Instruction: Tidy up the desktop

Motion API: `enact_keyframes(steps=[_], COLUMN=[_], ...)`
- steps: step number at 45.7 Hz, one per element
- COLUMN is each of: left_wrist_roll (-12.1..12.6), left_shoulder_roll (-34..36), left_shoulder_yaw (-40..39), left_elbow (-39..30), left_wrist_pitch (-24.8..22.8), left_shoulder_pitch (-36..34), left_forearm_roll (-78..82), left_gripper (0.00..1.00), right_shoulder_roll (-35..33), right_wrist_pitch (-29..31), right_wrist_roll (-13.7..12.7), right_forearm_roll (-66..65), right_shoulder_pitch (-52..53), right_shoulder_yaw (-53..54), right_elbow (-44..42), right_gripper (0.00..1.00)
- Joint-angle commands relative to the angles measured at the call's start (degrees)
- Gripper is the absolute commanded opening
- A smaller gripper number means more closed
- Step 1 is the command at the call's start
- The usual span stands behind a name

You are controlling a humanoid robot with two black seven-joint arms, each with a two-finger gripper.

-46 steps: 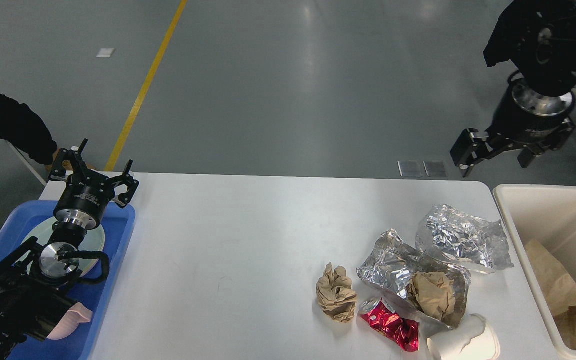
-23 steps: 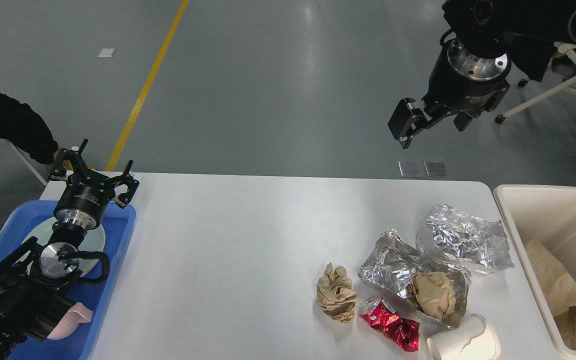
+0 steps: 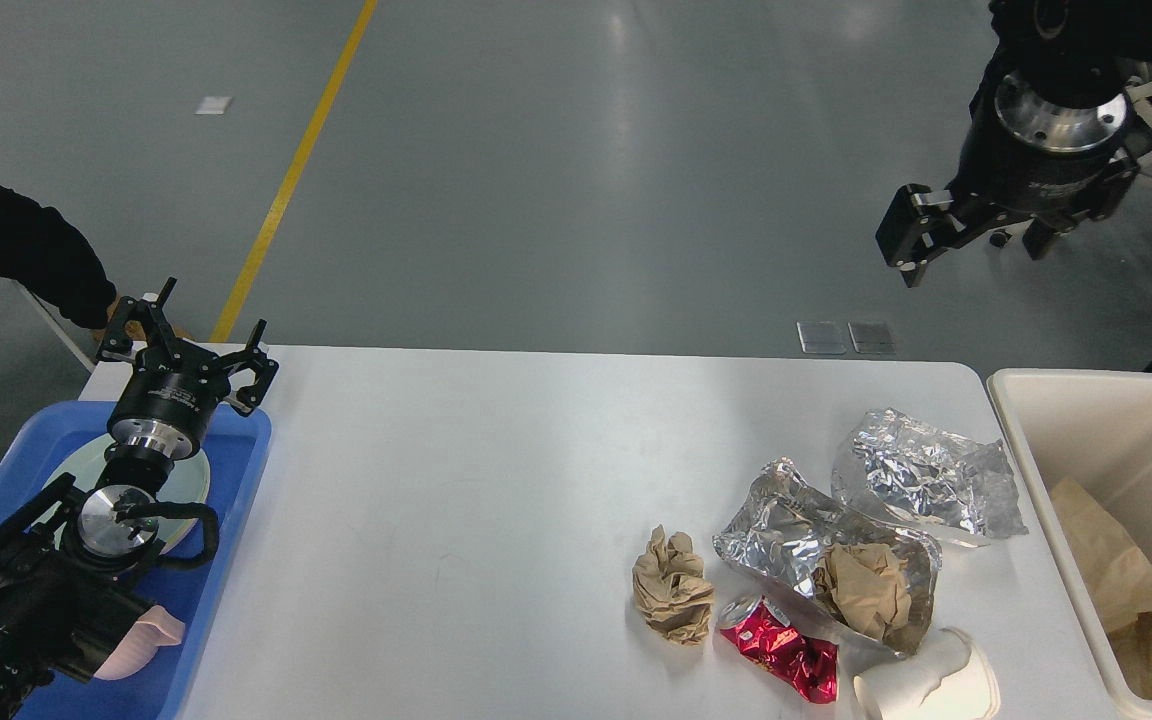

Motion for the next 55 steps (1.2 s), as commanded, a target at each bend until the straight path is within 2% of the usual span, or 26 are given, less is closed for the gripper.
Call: enact_keyframes(steps=[1, 15, 26, 30, 37, 40, 43, 47, 50, 55], left_wrist_roll=[0.0, 0.0, 0.0, 0.0, 0.0, 0.0, 0.0, 0.0, 0.0, 0.0], left_shoulder_roll=[0.0, 0.0, 0.0, 0.0, 0.0, 0.0, 0.0, 0.0, 0.0, 0.0], left_shoulder_yaw=[0.0, 0.0, 0.0, 0.0, 0.0, 0.0, 0.0, 0.0, 0.0, 0.0], left_elbow=[0.0, 0.0, 0.0, 0.0, 0.0, 0.0, 0.0, 0.0, 0.0, 0.0], left_wrist_pitch=[0.0, 0.0, 0.0, 0.0, 0.0, 0.0, 0.0, 0.0, 0.0, 0.0], left_shoulder_pitch=[0.08, 0.0, 0.0, 0.0, 0.0, 0.0, 0.0, 0.0, 0.0, 0.0], left_forearm_roll=[0.0, 0.0, 0.0, 0.0, 0.0, 0.0, 0.0, 0.0, 0.0, 0.0], left_gripper=[0.96, 0.96, 0.96, 0.96, 0.96, 0.96, 0.96, 0.96, 0.96, 0.96], right_shoulder_roll=[-0.61, -2.46, -3.95, -4.84, -6.68, -10.09, -13.79, -14.33, -14.15, -13.8], right_wrist_pitch=[0.0, 0.0, 0.0, 0.0, 0.0, 0.0, -10.32, -20.88, -24.24, -26.52], right_wrist_roll=[-0.03, 0.06, 0.06, 0.06, -0.03, 0.06, 0.06, 0.15, 0.15, 0.15], right_forearm_roll=[3.37, 3.64, 3.11, 2.5, 1.09, -0.49, -1.89, -3.91, -5.23, -6.29], right_shoulder_pitch=[0.71, 5.63, 5.73, 2.66, -10.87, -17.1, -24.14, -30.47, -33.46, -37.33], right_shoulder_yaw=[-4.28, -5.07, -5.07, -4.99, -4.73, -3.32, -1.74, 0.81, 2.57, 4.5], right_elbow=[-0.53, -0.71, -0.71, -1.93, -4.66, -5.89, -6.86, -6.77, -6.77, -6.95], right_gripper=[1.0, 1.0, 1.0, 1.0, 1.0, 1.0, 1.0, 1.0, 1.0, 1.0])
